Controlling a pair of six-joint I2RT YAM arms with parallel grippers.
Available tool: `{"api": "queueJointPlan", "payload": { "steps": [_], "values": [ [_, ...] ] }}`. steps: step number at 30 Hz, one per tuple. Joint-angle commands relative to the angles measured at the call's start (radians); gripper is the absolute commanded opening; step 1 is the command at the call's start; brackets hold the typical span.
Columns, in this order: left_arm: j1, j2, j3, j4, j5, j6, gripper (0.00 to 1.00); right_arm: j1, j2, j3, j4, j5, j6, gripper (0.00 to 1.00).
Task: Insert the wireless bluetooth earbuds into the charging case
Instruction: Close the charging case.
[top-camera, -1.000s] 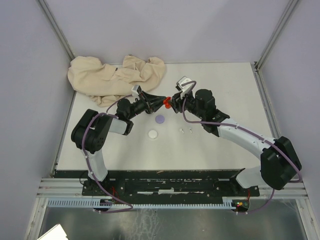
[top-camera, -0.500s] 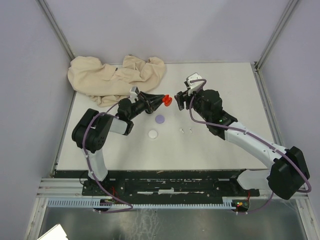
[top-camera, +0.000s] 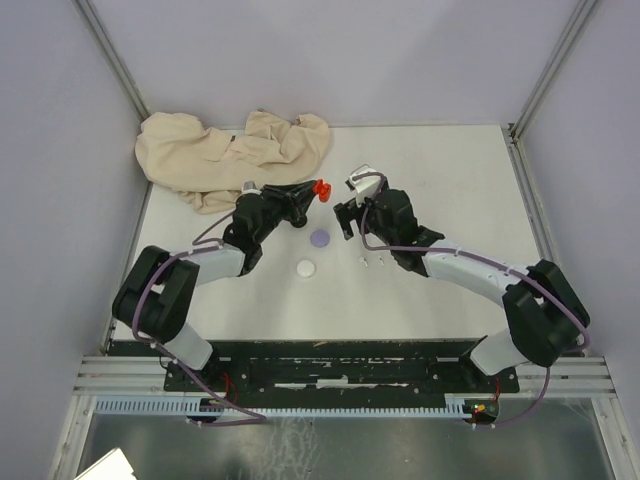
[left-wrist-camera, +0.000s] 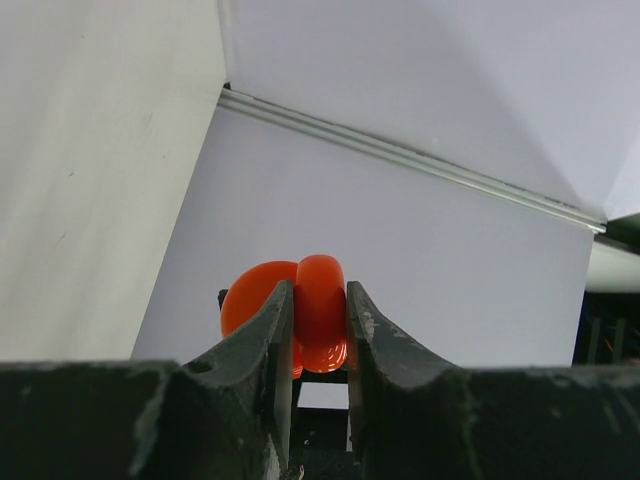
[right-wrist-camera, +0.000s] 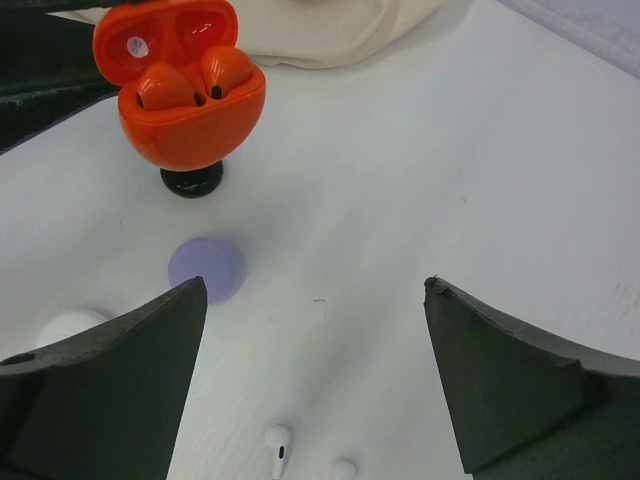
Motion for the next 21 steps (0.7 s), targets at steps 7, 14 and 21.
{"api": "queueJointPlan", "payload": {
  "steps": [7, 14, 21],
  "values": [
    [-0.077, -0.165, 0.019, -0.35, -0.28, -0.086, 0.03, 0.101, 0.145, 0.052, 0.242, 0.11, -0.081, 0.99],
    [-0.096, -0.142, 0.031, -0.36, -0.27, -0.095, 0.03, 0.136, 0.207, 0.067, 0.359, 0.162, -0.091, 0.99],
    [-0.103, -0.119, 0.033, -0.358, -0.247, -0.098, 0.03, 0.136, 0.259, 0.106, 0.379, 0.192, -0.097, 1.0]
  ]
}}
